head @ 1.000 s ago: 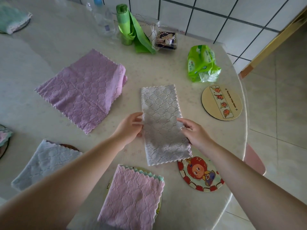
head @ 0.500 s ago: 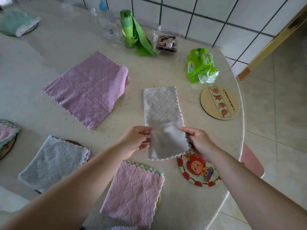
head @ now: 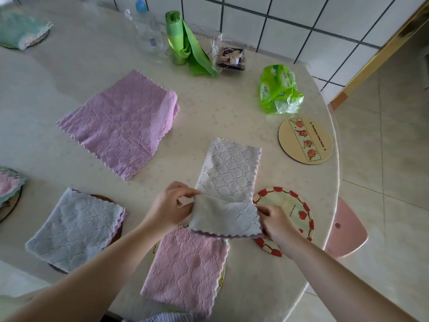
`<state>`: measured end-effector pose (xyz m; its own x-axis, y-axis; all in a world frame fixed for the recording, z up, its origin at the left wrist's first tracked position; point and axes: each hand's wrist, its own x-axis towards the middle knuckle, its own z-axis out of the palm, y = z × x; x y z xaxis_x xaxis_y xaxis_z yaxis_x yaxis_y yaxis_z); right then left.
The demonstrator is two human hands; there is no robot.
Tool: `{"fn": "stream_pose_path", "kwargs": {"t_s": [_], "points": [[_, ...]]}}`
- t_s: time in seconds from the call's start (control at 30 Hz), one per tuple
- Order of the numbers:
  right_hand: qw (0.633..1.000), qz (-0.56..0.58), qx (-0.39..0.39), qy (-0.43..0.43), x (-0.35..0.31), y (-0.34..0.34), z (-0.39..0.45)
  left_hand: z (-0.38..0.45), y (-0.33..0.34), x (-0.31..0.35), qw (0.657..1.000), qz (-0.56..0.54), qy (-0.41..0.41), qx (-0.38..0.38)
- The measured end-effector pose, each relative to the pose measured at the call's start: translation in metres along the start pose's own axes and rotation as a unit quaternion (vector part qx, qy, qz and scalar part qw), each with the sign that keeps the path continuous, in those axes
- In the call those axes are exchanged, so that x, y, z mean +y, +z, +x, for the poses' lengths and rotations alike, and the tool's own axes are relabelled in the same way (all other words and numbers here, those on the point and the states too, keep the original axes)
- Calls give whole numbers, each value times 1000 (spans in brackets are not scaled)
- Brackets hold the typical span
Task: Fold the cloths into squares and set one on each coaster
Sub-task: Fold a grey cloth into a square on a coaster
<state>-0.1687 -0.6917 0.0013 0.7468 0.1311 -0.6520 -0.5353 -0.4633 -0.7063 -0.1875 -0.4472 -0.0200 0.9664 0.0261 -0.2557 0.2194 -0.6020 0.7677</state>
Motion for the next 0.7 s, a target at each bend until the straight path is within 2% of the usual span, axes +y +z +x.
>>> {"fn": "stream_pose_path", "kwargs": {"t_s": [0.17,0.37,0.53,0.6,0.7], "points": [[999,-24,29,27,-12,-13,22,33,-4,15,996,-13,85,14],[997,42,67,18,-36,-22,57,80,7,28,983,-173,-17,59],[995,-28,97,24,-31,-21,77,101,16,16,971,-218,-100,20],[992,-65,109,-3,-27,-20,80,102,17,14,973,-209,-96,3],[985,-85,134,-62,-25,-18,80,99,18,13,984,-175,-26,-33]]}}
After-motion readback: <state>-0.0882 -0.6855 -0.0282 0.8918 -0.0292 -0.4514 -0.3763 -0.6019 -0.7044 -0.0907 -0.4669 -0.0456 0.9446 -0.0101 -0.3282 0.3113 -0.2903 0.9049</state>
